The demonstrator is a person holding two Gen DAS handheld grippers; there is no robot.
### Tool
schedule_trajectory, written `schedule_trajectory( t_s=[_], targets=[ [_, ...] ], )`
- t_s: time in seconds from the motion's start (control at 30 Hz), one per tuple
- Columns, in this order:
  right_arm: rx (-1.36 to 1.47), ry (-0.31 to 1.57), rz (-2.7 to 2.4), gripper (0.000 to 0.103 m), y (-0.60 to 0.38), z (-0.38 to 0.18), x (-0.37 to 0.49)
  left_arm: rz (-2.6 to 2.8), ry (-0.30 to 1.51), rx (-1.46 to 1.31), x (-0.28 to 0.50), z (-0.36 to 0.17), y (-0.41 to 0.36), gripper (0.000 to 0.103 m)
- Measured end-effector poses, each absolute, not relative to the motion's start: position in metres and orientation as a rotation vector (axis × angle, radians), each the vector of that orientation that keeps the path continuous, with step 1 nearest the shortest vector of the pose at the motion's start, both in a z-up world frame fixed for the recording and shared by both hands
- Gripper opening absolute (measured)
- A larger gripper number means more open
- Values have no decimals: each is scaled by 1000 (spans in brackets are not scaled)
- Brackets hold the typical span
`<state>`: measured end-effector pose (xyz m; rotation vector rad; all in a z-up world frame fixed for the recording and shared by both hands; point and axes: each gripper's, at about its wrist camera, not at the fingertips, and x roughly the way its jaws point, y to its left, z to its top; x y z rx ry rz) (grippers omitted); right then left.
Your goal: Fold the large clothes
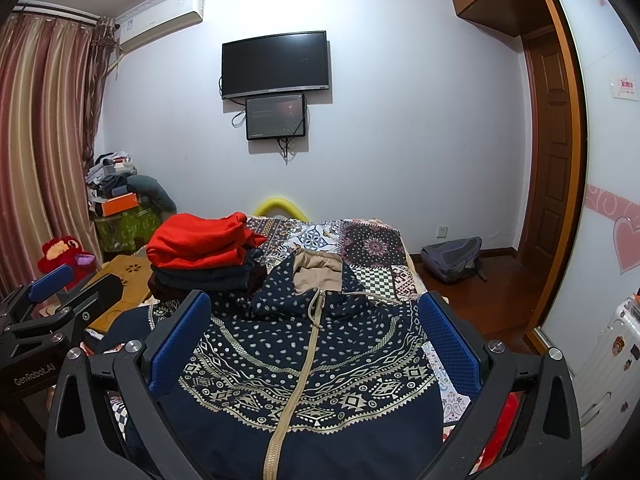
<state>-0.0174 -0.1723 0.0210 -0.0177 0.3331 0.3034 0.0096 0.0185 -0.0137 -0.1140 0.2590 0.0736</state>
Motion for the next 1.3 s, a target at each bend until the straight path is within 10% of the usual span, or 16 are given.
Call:
schedule_trajectory(
  t_s=[0.8, 1.3],
  targets=[
    [-40, 513, 304, 103, -149, -9, 53, 205, 356, -161, 66, -41, 74, 103],
    [-26, 717, 286, 103, -138, -55, 124, 442, 622, -630, 101, -139, 288, 103]
  ],
)
